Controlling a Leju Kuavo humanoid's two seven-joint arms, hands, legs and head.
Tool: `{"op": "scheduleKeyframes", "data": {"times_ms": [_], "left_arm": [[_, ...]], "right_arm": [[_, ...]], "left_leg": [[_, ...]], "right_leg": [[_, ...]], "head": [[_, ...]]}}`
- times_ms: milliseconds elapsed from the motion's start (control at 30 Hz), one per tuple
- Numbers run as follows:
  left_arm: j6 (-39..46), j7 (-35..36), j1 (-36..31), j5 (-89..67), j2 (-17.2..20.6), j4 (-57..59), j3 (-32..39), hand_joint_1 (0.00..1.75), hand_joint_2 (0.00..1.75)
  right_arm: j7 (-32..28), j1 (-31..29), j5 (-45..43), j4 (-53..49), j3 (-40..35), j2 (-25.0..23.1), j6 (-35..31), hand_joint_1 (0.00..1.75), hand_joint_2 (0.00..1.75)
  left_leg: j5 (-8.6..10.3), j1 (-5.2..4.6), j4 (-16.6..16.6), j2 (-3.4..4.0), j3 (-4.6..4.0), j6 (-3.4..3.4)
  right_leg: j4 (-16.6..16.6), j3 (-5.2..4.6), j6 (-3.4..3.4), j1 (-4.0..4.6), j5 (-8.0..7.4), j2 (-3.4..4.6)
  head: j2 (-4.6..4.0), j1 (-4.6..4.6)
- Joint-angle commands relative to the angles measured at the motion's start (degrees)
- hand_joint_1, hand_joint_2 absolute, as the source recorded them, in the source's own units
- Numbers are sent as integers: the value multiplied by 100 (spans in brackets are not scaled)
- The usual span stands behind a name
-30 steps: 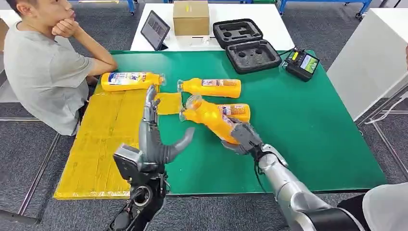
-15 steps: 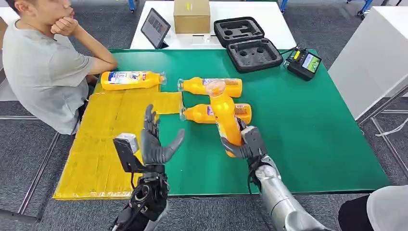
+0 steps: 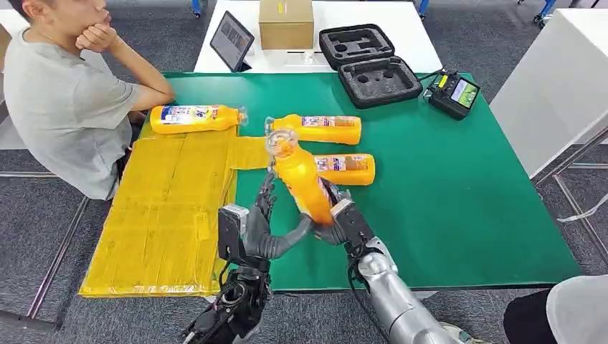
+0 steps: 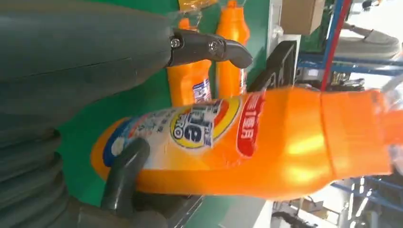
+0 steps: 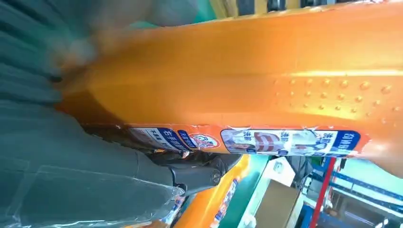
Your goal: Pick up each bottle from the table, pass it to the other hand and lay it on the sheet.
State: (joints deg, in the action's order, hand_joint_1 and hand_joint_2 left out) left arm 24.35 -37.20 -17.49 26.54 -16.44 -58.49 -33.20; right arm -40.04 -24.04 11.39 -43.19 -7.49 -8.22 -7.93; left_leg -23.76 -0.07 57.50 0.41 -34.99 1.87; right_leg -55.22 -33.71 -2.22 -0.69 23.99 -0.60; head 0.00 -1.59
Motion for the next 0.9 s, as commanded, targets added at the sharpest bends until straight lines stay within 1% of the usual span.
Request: {"op": "scheduleKeyframes", "data": {"times_ms": [33,100,133,233,267,333,433,467,567,667,700,800,867,900], "left_arm": [[90,-157,-392,-100,38,531,-92,0,175],[96,-172,-404,-101,36,528,-76,0,175],[107,-231,-410,-89,19,518,-17,0,175],[81,-280,-435,-51,16,443,97,0,175],[60,-280,-430,-42,23,403,118,0,175],[38,-280,-430,-6,36,322,180,0,175],[60,-280,-426,24,31,267,248,0,175],[64,-280,-424,17,37,244,265,0,175],[20,-280,-413,-23,43,204,297,0,175],[-186,-78,-425,134,-20,334,307,0,175],[-247,-23,-433,191,-29,362,308,0,175],[-247,-23,-433,191,-29,362,308,0,175],[-247,-23,-433,191,-29,362,308,0,175],[-247,-23,-433,191,-29,362,308,0,175]], "right_arm": [[4,-369,67,577,-518,-200,-33,175,175],[4,-383,81,604,-556,-210,-19,175,175],[4,-409,96,653,-653,-218,-2,175,175],[4,-465,126,852,-805,-293,13,175,175],[4,-475,135,884,-845,-308,-14,175,175],[4,-474,176,935,-935,-350,-45,175,175],[4,-452,188,935,-997,-390,-41,175,175],[4,-440,189,933,-1042,-402,-8,175,175],[4,-462,160,1028,-1156,-415,-116,175,175],[4,-525,184,1064,-1352,-411,-324,175,175],[4,-528,180,1068,-1392,-404,-345,175,175],[4,-528,180,1068,-1392,-404,-345,175,175],[4,-528,180,1068,-1392,-404,-345,175,175],[4,-528,180,1068,-1392,-404,-345,175,175]], "left_leg": [[-13,4,3,13,23,-12],[-5,2,-1,3,13,-9],[-10,5,-1,6,24,-13],[-7,4,1,7,15,-8],[-13,5,2,17,25,-12],[-4,4,-1,7,11,-7],[-10,6,3,5,21,-12],[-5,4,1,5,11,-8],[-9,5,1,5,18,-10],[-13,7,3,4,26,-14],[-6,3,0,3,13,-8],[-11,5,3,4,23,-11],[-3,2,1,1,6,-6],[-9,4,2,2,17,-10]], "right_leg": [[-4,18,11,3,7,21],[-1,10,7,2,4,8],[-1,19,11,4,7,13],[0,11,7,3,3,13],[-3,17,10,4,6,24],[1,6,6,4,2,11],[-3,16,10,6,7,12],[-1,6,6,3,3,10],[-2,14,9,5,6,11],[-4,21,11,6,11,13],[-2,8,7,2,5,8],[-4,18,9,3,10,11],[-1,3,5,2,3,5],[-4,13,8,3,8,8]], "head": [[0,0],[0,2],[0,0],[0,2],[0,-2],[0,2],[0,0],[0,0],[0,2],[0,2],[0,0],[0,0],[0,0],[0,0]]}}
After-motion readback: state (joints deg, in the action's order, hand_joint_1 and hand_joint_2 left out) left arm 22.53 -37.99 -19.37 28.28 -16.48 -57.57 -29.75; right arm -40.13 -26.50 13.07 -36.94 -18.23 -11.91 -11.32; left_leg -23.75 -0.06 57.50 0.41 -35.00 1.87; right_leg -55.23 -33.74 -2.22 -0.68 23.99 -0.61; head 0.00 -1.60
